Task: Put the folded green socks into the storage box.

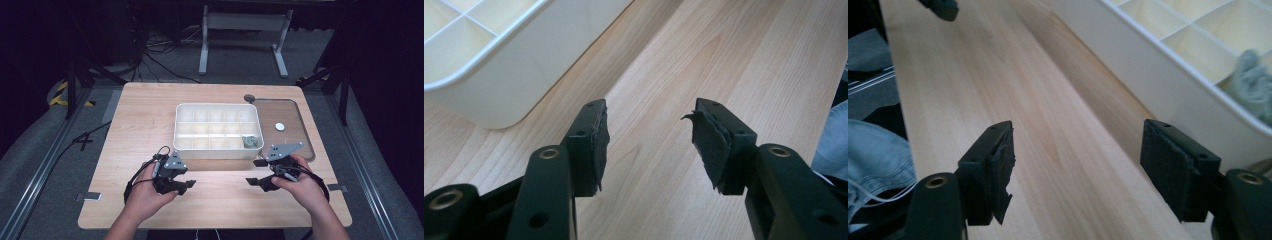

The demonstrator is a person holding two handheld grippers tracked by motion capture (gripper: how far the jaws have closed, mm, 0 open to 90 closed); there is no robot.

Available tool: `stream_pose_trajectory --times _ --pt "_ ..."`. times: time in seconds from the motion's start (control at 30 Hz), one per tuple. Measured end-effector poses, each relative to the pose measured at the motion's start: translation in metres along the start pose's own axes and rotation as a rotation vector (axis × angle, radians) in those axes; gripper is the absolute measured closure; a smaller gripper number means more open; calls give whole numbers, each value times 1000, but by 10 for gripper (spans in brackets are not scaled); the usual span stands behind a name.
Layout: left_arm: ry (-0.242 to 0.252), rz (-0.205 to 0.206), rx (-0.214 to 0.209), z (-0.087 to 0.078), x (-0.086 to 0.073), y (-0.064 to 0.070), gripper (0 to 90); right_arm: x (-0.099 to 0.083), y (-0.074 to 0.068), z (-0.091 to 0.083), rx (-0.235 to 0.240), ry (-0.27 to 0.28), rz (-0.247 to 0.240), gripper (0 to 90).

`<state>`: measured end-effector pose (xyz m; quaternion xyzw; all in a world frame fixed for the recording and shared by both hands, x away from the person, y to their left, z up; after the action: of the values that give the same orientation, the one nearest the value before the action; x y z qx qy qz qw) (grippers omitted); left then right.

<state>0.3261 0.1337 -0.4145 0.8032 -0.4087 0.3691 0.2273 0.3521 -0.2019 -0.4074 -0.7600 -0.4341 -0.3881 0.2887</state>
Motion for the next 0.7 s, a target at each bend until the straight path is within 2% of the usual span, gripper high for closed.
stream_pose_trajectory --times 0.1,0.3,0.5,0.7 --pt "-3 -6 -13 2 -2 -1 487 -6 -1 6 23 -3 -9 268" --pt "-9 -2 -19 5 -5 -2 466 -21 1 18 -16 -41 -27 243" --pt "-29 7 -26 8 -12 -7 464 -32 0 29 -4 -84 -43 243" --pt "-47 -6 -27 11 -17 -12 463 -39 -6 34 -2 -82 -58 234"
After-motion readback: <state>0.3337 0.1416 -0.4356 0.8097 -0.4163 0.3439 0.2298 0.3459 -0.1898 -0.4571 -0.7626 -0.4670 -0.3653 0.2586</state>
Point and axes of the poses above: each handheld gripper's, and its own axes: z roughly forward along the jaws, x roughly out of its top, y roughly to its right, the point moved 1 cm from there along z, roughly forward along the jaws, and after that the axes turned 11 degrees about y, right-handed, at the moved point
